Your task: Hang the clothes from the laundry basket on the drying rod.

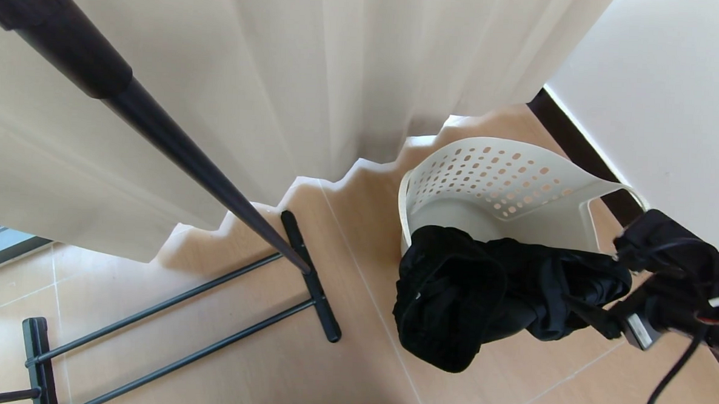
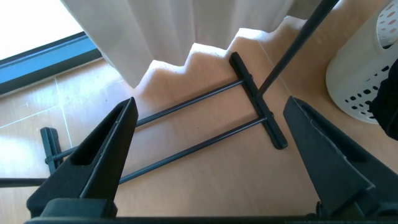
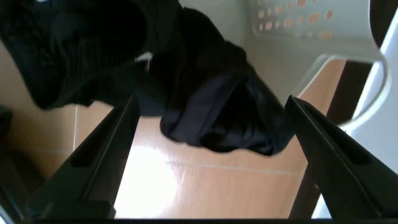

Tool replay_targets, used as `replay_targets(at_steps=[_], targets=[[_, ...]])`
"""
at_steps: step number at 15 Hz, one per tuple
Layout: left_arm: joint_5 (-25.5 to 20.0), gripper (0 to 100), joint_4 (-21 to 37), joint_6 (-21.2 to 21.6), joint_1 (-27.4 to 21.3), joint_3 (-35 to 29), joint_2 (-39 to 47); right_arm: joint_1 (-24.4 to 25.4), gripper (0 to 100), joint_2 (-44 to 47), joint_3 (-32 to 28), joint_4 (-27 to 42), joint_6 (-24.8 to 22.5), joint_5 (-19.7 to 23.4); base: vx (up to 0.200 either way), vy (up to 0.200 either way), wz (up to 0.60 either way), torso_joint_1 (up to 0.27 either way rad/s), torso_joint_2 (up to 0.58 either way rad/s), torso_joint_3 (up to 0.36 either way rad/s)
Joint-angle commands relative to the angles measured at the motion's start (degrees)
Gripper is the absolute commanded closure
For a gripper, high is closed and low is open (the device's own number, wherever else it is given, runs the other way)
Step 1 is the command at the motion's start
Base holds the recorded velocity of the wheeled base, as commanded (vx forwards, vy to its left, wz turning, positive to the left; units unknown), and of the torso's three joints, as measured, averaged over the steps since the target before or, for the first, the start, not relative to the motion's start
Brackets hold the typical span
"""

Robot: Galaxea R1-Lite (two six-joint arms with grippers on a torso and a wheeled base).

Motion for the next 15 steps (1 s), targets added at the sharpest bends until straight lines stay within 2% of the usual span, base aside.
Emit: replay_targets(at_steps=[1, 4, 9, 15], targets=[[0.0, 0, 0.1, 0.0, 0.0, 0.0, 0.0, 1.3, 0, 10.6, -8.0, -0.3, -0.6, 0.0, 0.000, 0.000, 0.00, 0.000, 0.00, 0.000], [0.0, 0, 0.0, 0.0, 0.0, 0.0, 0.0, 1.3, 0, 15.7, -11.9, -0.4, -0.6, 0.0, 0.000, 0.000, 0.00, 0.000, 0.00, 0.000], [0.0, 0, 0.0, 0.0, 0.0, 0.0, 0.0, 4.6, 0, 22.4, -12.6, -5.0, -0.6, -0.1, 0.000, 0.000, 0.00, 0.000, 0.00, 0.000], [0.0, 0, 0.1, 0.0, 0.0, 0.0, 0.0, 4.6, 0, 25.8, -14.2, -5.3, -0.6, -0.2, 0.000, 0.000, 0.00, 0.000, 0.00, 0.000]])
